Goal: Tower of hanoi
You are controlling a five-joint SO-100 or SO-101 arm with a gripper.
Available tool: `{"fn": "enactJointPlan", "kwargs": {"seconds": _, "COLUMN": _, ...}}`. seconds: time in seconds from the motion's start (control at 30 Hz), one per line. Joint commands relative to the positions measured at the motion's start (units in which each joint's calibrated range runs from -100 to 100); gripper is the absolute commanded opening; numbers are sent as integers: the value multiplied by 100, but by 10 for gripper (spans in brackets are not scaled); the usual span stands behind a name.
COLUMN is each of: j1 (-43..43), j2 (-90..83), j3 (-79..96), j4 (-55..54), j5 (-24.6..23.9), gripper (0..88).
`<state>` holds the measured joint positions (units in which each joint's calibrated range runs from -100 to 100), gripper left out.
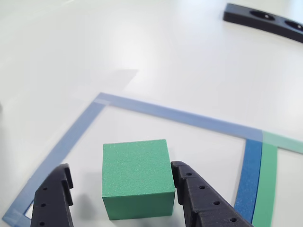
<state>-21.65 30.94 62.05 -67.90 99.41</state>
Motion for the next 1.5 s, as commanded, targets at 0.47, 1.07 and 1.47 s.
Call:
{"fn": "enactJointPlan", "kwargs": {"seconds": 0.47, "j1": 400, "j2": -4328, "j3": 1432, "j4": 2480, "j5": 59, "gripper": 127}}
{"fn": "enactJointPlan", "kwargs": {"seconds": 1.07, "j1": 1567, "j2": -8759, "j3": -149, "j4": 10574, "j5": 59, "gripper": 1}}
{"fn": "enactJointPlan", "kwargs": {"seconds": 1.47, "j1": 2192, "j2": -8879, "j3": -3729, "j4": 15082, "j5": 59, "gripper": 1}}
